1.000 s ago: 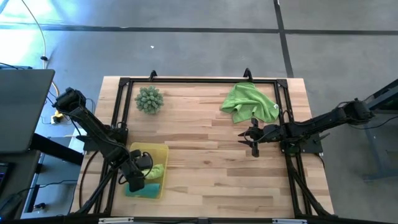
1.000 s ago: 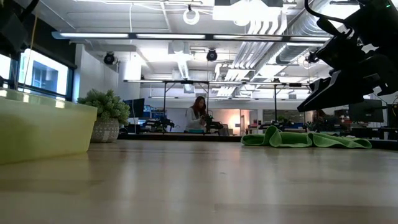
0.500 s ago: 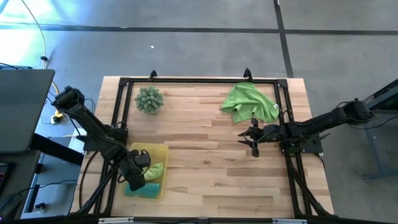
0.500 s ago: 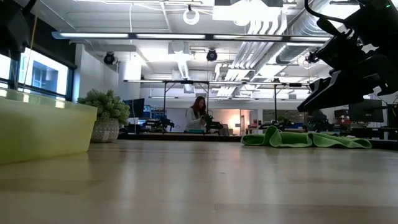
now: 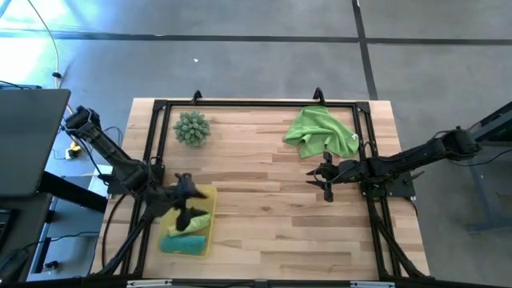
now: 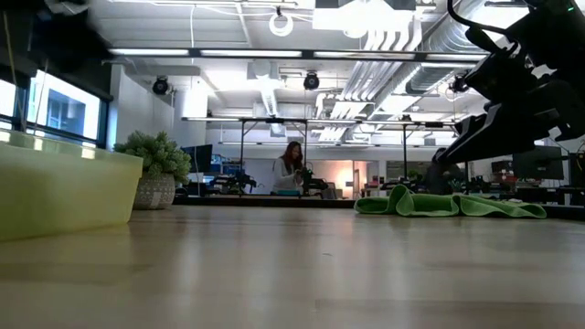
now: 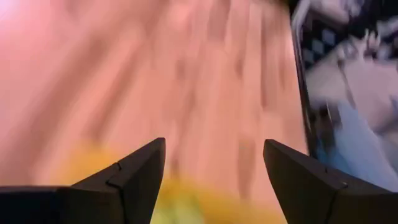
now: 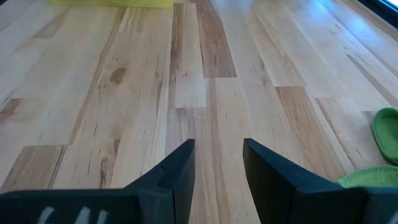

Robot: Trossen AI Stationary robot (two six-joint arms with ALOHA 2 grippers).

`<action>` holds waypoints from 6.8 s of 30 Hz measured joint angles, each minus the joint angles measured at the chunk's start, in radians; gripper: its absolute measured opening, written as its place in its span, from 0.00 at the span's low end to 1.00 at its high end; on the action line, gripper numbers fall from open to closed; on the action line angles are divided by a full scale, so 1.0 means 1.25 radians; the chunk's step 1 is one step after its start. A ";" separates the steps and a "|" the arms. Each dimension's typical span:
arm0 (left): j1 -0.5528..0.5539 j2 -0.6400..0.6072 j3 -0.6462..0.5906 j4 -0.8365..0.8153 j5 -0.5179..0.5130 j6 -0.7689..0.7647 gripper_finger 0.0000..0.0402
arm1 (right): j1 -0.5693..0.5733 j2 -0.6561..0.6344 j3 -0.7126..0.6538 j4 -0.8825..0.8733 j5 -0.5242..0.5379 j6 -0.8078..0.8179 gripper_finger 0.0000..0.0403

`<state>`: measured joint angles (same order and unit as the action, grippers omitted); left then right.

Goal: Roll microfiber towels into tight, uniform cylinder then place into a basket
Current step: Fold the green towel

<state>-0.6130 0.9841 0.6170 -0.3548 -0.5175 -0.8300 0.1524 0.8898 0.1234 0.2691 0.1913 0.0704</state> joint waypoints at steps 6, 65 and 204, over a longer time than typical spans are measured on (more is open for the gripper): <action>0.144 0.042 0.001 0.250 -0.163 0.213 0.65 | 0.000 0.000 0.000 -0.002 0.000 0.000 0.32; 0.485 0.524 0.215 0.809 0.113 0.569 0.64 | -0.001 0.000 0.000 0.113 0.007 0.000 0.32; 0.513 0.863 0.409 0.407 0.377 0.585 0.64 | 0.178 0.419 0.205 -0.151 0.036 0.461 0.32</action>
<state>0.0288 2.0627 1.1282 0.1540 -0.0464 -0.0986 0.3748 1.4136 0.3792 0.0802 0.2367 0.6468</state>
